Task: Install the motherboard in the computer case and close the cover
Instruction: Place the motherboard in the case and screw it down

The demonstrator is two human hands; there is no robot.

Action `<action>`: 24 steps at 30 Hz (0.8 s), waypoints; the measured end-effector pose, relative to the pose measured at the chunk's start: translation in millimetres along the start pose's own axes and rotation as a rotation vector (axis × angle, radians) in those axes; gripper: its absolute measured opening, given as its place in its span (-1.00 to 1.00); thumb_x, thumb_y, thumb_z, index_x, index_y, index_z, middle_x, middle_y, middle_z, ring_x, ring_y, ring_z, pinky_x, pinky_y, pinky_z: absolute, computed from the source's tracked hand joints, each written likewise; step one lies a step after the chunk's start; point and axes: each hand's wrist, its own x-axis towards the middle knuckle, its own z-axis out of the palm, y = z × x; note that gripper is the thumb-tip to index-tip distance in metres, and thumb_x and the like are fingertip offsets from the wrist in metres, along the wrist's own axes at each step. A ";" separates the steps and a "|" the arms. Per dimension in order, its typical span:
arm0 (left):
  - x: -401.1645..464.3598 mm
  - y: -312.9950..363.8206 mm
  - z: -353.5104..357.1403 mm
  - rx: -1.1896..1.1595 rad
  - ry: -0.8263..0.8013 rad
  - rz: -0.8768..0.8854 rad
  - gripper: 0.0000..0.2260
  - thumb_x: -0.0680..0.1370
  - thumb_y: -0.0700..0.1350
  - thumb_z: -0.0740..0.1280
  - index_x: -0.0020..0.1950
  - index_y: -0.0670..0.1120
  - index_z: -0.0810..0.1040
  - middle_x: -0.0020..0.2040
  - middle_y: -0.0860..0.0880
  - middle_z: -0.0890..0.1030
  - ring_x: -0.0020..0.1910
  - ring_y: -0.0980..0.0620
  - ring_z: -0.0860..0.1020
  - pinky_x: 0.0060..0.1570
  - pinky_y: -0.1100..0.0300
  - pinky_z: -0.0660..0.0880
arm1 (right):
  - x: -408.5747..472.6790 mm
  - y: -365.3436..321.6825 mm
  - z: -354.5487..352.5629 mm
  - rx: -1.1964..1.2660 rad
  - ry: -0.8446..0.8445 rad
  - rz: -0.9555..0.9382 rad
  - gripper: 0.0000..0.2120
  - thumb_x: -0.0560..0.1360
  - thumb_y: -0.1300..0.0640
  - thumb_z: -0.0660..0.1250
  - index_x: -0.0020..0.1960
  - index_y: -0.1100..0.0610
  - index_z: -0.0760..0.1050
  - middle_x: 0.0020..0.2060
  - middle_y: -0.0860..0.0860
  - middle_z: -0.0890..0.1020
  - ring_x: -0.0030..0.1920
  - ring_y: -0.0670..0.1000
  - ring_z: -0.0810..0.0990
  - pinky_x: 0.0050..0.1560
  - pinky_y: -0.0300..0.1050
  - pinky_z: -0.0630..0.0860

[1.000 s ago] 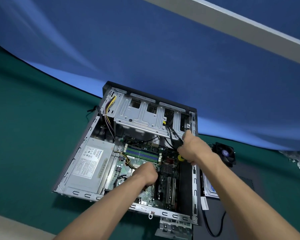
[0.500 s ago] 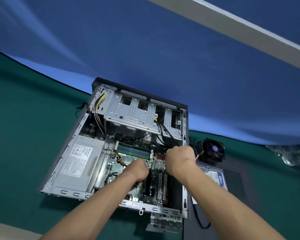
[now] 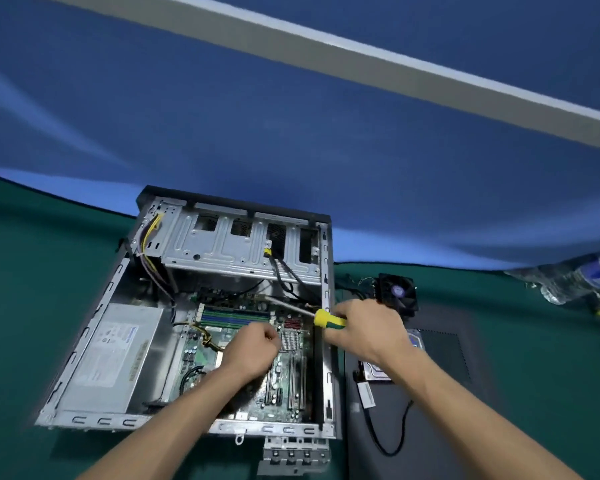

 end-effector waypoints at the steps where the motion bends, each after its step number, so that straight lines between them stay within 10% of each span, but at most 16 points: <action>1: -2.0 5.8 2.4 -0.016 0.013 0.009 -0.87 0.55 -0.13 0.26 -0.11 0.02 0.58 -0.12 0.05 0.64 -0.10 0.02 0.59 0.02 0.10 0.53 | -3.0 9.8 7.1 0.101 0.018 0.001 -0.83 0.45 -0.10 0.27 -0.20 -0.01 0.45 -0.40 -0.11 0.49 -0.37 -0.07 0.45 -0.39 -0.21 0.27; 12: -19.1 77.8 35.6 -0.088 0.350 0.218 -0.65 0.45 -0.19 0.29 -0.46 -0.02 0.21 -0.54 0.10 0.27 -0.48 0.09 0.28 -0.41 0.17 0.31 | 1.4 73.5 72.3 0.885 0.120 0.263 -0.78 0.43 0.06 0.36 -0.37 0.04 0.46 -0.57 -0.12 0.45 -0.46 -0.06 0.38 -0.37 -0.16 0.29; 24: -14.7 83.6 66.6 0.115 0.454 0.303 -0.51 0.50 -0.24 0.31 -0.46 0.05 0.08 -0.55 0.13 0.13 -0.53 0.19 0.14 -0.49 0.27 0.11 | 20.3 70.8 148.8 1.068 -0.065 0.519 -0.74 0.42 0.06 0.40 -0.41 0.09 0.47 -0.61 -0.05 0.50 -0.58 -0.04 0.48 -0.38 -0.15 0.50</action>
